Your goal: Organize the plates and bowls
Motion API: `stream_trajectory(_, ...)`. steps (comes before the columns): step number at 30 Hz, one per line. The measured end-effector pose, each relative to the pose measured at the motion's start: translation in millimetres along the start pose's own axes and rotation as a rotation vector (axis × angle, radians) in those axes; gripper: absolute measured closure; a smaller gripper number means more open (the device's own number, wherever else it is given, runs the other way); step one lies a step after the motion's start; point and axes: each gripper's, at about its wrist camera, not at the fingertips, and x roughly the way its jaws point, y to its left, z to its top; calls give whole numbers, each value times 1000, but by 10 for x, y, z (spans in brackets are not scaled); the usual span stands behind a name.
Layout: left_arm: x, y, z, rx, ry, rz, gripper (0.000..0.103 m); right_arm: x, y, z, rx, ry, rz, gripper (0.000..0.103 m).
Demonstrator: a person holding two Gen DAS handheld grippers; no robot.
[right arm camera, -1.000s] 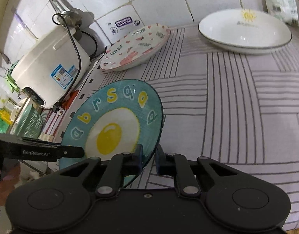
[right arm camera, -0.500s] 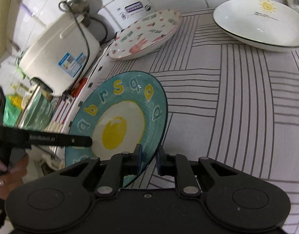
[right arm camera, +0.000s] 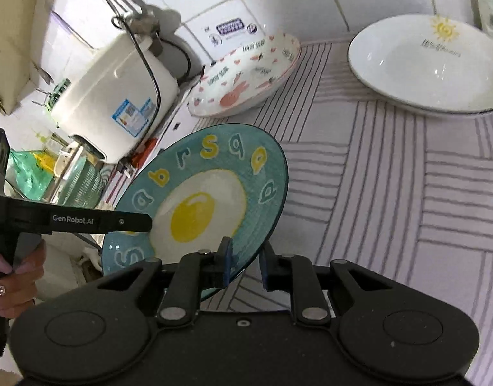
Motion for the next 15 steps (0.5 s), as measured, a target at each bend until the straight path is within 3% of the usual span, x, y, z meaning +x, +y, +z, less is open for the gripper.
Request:
stream_trajectory(5, -151, -215, 143, -49, -34, -19, 68, -256, -167, 101, -9, -42, 7, 81)
stream_trajectory(15, -290, -926, 500, 52, -95, -40, 68, -841, -542, 357, -14, -150, 12, 81)
